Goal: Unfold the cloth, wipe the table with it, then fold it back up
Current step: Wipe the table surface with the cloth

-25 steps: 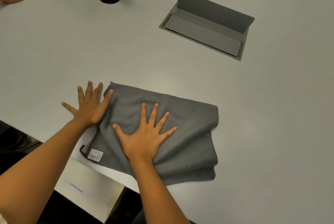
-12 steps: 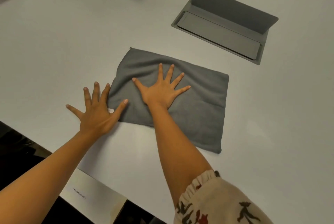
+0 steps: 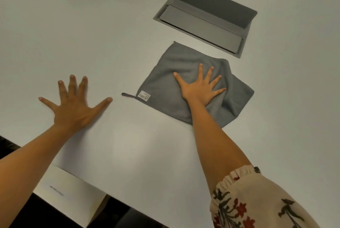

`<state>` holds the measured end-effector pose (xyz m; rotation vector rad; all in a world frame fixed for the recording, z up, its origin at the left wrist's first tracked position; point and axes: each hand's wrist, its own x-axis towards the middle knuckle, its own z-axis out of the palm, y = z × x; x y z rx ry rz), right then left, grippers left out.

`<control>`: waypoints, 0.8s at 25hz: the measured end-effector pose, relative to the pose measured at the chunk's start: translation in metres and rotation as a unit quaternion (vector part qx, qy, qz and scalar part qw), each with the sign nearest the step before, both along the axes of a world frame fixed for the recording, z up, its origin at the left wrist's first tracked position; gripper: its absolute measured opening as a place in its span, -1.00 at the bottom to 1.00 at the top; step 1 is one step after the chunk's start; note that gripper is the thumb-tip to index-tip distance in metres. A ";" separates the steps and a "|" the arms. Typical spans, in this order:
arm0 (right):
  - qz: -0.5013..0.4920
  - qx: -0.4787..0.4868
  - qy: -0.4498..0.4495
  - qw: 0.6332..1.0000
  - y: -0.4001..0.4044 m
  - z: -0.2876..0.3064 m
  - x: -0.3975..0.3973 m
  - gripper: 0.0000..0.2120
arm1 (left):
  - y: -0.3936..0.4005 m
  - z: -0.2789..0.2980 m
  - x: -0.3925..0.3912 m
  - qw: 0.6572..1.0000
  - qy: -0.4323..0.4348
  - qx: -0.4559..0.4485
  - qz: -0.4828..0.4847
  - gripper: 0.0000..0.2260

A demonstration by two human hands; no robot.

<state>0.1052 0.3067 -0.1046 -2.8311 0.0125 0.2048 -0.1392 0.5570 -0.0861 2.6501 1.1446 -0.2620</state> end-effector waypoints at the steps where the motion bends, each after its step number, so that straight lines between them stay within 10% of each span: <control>1: -0.011 0.000 0.004 1.000 -0.020 0.000 0.002 0.13 | -0.002 0.002 0.000 1.000 0.004 -0.010 0.006 0.00; 20: -0.252 -0.032 0.056 0.966 -0.360 0.017 -0.111 0.17 | -0.081 0.009 -0.016 0.996 0.000 -0.081 -0.025 0.02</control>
